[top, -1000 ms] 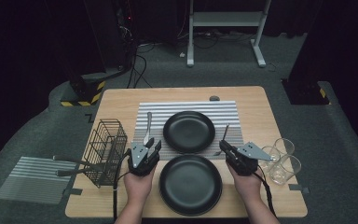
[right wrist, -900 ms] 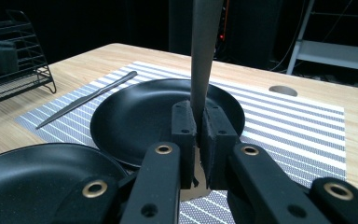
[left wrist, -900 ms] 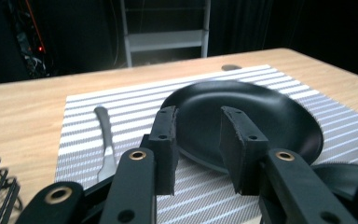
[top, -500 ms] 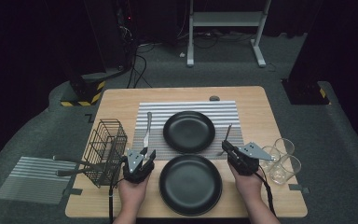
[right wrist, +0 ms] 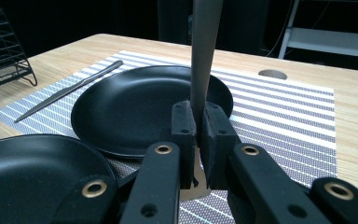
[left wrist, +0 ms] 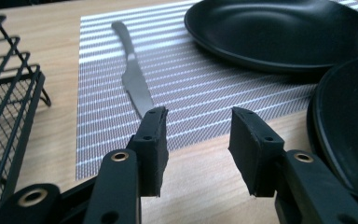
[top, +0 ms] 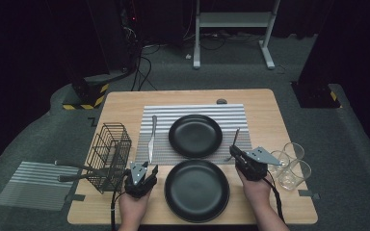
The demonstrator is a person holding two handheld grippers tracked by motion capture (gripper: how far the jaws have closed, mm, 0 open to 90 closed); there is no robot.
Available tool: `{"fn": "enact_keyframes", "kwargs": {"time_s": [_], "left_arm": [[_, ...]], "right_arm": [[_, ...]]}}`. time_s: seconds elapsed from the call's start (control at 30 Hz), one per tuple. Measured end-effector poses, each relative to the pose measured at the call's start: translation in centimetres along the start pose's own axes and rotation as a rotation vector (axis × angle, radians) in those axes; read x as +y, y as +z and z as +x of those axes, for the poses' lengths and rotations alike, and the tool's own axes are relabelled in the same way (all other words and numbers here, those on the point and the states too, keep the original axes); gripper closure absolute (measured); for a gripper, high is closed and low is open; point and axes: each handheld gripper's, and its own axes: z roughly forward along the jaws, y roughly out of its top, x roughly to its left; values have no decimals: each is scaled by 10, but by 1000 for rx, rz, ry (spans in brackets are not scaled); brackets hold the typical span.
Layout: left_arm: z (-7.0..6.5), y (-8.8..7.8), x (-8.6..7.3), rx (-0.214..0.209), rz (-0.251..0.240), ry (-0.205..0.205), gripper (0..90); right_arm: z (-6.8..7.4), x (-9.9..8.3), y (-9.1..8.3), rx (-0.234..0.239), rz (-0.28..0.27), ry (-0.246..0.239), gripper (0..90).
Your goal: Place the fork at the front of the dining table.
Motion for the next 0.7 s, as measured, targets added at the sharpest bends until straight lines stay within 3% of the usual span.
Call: {"fn": "enact_keyframes", "kwargs": {"time_s": [0.07, 0.1, 0.13, 0.17, 0.2, 0.23, 0.27, 0.33, 0.4, 0.5, 0.53, 0.57, 0.6, 0.67, 0.7], "left_arm": [[1, 2, -2, 4, -1, -2, 560], [-2, 3, -4, 2, -7, -51, 559], [2, 3, -4, 2, 12, -1, 558], [2, 3, -4, 2, 12, -1, 555], [0, 3, -6, -7, 11, -54, 556], [3, 3, -5, -5, 1, -22, 554], [1, 3, -6, -7, 3, -47, 551], [1, 3, -6, -5, 10, -26, 534], [3, 2, -6, -3, 11, -18, 521], [3, 0, -6, -11, -6, -28, 501], [1, 0, -7, -12, -19, -55, 495], [1, -1, -7, -12, -16, -39, 487], [-1, -1, -7, -9, -23, -51, 474], [1, -1, -7, -14, -17, -18, 452], [-1, -1, -7, -14, -21, -51, 448]], "right_arm": [[0, 0, 0, 2, 10, 2, 843], [-1, -1, 0, 0, 15, -1, 843], [-2, -1, 1, 0, 11, -6, 843], [-1, -1, 2, -5, 13, 7, 843], [-2, -2, 3, -4, 16, 4, 843], [-1, -2, 4, -5, 20, 9, 843], [-2, -2, 4, -2, 27, -2, 842], [0, -4, 6, 1, 10, -7, 842], [1, -4, 6, -1, 34, -12, 842], [-1, -5, 9, -12, 44, -14, 842], [-2, -6, 10, -16, 47, -2, 842], [-3, -6, 12, -19, 48, 2, 842], [-4, -7, 14, -23, 42, 1, 842], [-6, -7, 16, -29, 51, -3, 842], [-6, -7, 17, -30, 57, 5, 842]]}}
